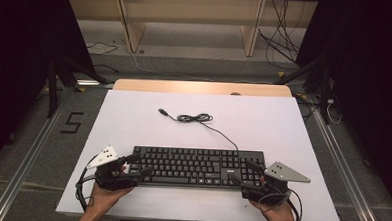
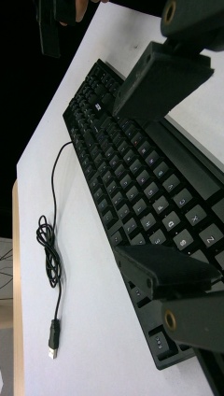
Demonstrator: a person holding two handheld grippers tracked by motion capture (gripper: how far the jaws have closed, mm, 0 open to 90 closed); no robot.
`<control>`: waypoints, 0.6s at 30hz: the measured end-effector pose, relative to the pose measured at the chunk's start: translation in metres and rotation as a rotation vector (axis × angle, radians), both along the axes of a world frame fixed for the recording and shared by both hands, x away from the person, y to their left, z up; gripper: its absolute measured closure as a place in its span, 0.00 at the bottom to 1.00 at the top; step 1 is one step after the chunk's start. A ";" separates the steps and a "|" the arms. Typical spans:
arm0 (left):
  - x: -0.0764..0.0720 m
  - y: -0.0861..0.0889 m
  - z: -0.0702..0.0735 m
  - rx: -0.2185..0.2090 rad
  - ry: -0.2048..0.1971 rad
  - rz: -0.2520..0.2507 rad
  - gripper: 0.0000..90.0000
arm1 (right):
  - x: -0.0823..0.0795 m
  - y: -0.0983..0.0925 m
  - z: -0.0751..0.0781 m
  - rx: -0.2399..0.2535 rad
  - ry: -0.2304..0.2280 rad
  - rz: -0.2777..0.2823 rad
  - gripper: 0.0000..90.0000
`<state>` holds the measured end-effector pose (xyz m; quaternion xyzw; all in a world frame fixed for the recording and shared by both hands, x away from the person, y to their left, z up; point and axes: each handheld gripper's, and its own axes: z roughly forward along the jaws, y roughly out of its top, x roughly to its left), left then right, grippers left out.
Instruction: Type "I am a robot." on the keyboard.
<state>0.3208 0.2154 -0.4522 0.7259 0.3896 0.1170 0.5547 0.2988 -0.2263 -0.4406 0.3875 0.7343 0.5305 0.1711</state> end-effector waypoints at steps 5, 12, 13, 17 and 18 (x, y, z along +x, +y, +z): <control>0.000 0.000 0.000 0.000 -0.001 -0.001 0.30 | 0.000 0.000 0.000 0.003 0.001 -0.004 0.29; 0.000 -0.001 0.000 0.002 0.000 -0.002 0.30 | 0.000 0.000 0.000 0.001 -0.001 -0.002 0.29; 0.000 -0.001 0.000 0.002 0.000 -0.002 0.30 | 0.000 0.000 0.000 0.001 0.000 -0.002 0.29; 0.000 -0.001 0.000 0.003 0.000 -0.001 0.30 | 0.000 0.001 0.000 0.002 -0.005 0.001 0.29; 0.000 -0.001 0.000 0.003 -0.001 -0.001 0.30 | 0.000 0.001 0.000 0.000 -0.004 0.002 0.29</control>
